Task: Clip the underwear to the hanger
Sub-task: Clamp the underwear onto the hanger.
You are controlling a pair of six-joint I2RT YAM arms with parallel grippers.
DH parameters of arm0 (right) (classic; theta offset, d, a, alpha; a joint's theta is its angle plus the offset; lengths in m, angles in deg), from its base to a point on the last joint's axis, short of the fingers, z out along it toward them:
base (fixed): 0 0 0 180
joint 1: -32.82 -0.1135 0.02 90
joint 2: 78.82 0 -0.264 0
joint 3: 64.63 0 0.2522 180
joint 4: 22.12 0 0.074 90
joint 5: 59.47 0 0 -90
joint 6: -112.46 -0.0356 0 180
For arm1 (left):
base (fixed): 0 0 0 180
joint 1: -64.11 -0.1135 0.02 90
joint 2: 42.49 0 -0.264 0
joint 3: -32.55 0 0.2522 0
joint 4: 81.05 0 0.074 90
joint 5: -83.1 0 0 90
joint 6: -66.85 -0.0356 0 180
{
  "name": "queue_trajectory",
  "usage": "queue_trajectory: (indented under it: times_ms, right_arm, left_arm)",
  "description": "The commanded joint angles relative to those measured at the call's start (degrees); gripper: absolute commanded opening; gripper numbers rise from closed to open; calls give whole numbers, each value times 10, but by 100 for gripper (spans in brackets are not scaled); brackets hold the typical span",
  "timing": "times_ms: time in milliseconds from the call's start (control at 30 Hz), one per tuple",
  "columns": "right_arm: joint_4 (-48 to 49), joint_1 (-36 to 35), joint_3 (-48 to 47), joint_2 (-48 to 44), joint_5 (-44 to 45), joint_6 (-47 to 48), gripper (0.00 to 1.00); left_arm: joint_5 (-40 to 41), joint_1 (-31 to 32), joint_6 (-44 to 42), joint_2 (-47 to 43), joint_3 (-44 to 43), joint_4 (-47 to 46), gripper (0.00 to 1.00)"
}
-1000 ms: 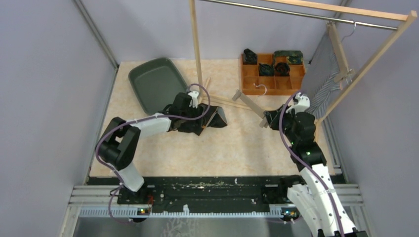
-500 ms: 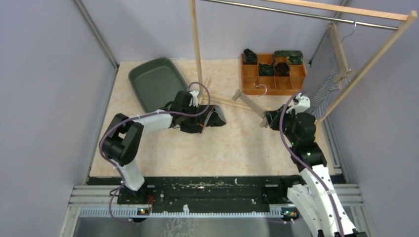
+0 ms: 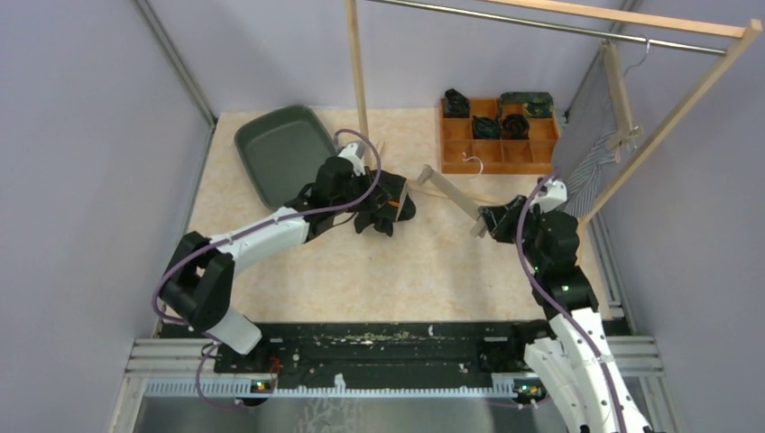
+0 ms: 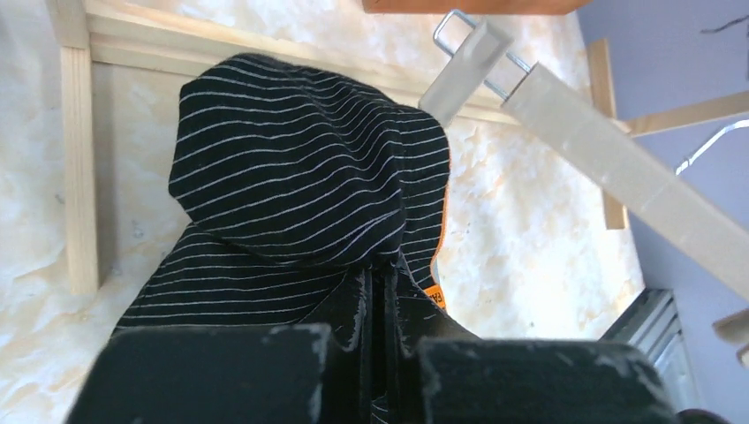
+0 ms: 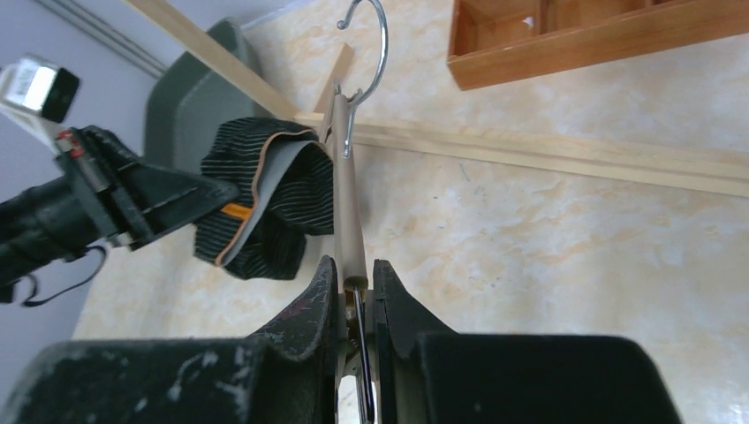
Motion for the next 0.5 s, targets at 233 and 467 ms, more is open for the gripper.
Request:
queue_trajectory:
  times_ms: [233, 467]
  right_arm:
    - [184, 4, 89, -48, -51, -190, 0]
    - [171, 4, 95, -59, 17, -184, 0]
  left_arm:
    - [27, 3, 138, 31, 19, -144, 0]
    - [54, 16, 147, 32, 42, -128, 0]
